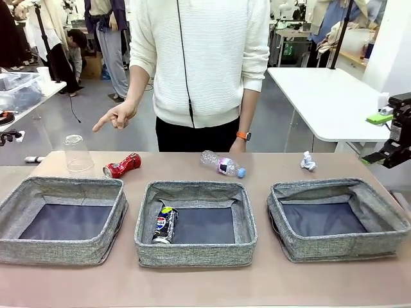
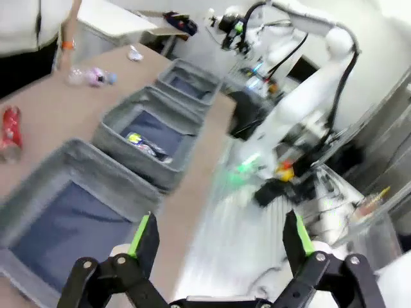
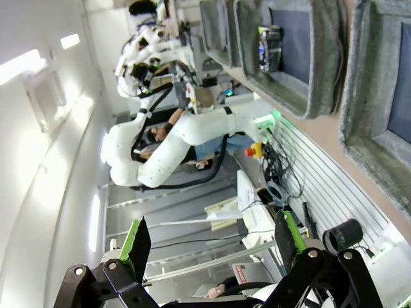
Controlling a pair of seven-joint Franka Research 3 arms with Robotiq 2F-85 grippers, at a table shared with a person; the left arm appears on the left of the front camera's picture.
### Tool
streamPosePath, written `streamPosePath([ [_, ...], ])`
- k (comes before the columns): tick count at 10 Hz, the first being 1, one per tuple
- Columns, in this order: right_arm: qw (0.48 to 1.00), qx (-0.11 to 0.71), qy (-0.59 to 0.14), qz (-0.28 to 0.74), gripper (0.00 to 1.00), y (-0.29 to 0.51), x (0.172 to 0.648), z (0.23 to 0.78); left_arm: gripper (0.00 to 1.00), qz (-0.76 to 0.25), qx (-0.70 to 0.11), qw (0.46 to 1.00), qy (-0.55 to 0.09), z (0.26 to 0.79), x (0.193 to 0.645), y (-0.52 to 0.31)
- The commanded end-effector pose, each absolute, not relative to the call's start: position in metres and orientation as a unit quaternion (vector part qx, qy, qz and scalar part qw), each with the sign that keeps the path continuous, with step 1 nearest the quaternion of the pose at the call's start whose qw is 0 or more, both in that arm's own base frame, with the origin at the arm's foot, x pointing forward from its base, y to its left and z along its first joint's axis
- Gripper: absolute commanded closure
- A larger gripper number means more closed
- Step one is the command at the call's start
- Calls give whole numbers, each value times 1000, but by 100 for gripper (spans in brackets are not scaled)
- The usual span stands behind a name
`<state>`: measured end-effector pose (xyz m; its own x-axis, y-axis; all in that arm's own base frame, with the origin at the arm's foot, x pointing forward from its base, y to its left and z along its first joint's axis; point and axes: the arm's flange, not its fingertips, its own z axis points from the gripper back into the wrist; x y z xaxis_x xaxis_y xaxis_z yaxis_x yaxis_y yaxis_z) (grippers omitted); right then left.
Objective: Sort the waste into the appropriate baskets.
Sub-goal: Pick up the waste item pointed out by the person.
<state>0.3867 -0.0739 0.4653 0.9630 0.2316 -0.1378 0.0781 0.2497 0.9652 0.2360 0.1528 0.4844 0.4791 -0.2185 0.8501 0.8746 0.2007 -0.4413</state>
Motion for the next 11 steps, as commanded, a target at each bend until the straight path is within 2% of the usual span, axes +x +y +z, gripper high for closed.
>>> streamPosePath([
  [1, 776, 615, 132, 41, 0, -72, 388, 472, 0, -451, -435, 658, -418, 481, 279, 144],
  [3, 776, 615, 132, 41, 0, -72, 388, 472, 0, -441, -385, 639, -499, 490, 335, 148],
  [4, 776, 615, 132, 41, 0, -72, 388, 472, 0, -453, -422, 666, -417, 491, 279, 140],
  [6, 776, 615, 132, 41, 0, -72, 388, 472, 0, -453, -422, 666, -417, 491, 279, 140],
  [7, 776, 615, 132, 41, 0, -72, 388, 472, 0, -450, -406, 659, -445, 488, 304, 141],
  [9, 776, 615, 132, 41, 0, -72, 388, 472, 0, -485, -314, 656, -486, 468, 380, 178],
  [11, 776, 615, 132, 41, 0, -72, 388, 472, 0, -544, -298, 649, -441, 435, 442, 198],
])
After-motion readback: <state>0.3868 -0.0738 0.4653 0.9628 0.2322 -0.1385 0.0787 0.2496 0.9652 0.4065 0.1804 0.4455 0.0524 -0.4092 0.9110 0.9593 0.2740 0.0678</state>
